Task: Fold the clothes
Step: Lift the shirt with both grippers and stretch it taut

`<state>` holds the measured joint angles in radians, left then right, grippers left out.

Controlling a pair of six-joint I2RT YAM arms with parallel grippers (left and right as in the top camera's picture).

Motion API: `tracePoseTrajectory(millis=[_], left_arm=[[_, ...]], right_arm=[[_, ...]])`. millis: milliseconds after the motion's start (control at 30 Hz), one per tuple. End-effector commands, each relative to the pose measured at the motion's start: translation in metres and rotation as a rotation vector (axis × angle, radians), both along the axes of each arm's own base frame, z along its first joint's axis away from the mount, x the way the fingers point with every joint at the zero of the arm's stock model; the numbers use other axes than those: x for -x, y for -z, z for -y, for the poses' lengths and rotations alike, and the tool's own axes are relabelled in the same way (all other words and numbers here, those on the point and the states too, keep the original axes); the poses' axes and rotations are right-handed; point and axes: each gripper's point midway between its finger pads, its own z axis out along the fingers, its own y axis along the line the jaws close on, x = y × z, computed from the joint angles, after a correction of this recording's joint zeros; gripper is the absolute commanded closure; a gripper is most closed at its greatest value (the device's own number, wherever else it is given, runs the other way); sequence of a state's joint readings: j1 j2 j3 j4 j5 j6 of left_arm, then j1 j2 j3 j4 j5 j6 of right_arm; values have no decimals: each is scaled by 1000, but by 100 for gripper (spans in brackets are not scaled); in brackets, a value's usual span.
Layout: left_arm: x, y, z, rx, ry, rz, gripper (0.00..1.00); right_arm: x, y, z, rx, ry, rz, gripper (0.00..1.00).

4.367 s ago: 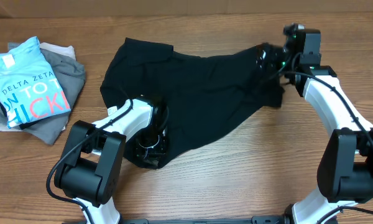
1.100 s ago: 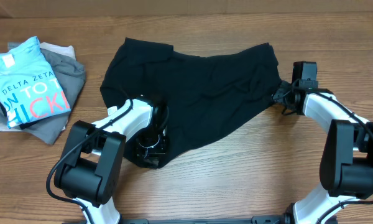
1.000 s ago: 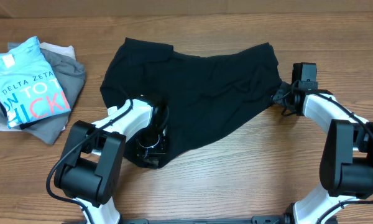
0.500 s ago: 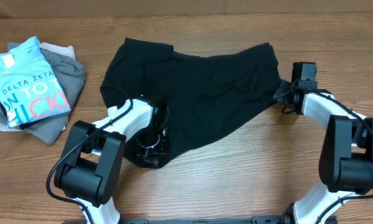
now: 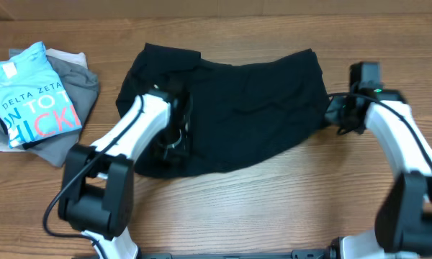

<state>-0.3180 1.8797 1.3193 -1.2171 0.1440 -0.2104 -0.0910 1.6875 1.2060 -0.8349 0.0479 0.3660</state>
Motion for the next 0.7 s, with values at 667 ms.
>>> tracePoseTrajectory(millis=[667], left_arm=[[-26, -379, -83, 165, -206, 1249, 96]], right_arm=[[90, -354, 20, 161, 7, 687, 96]])
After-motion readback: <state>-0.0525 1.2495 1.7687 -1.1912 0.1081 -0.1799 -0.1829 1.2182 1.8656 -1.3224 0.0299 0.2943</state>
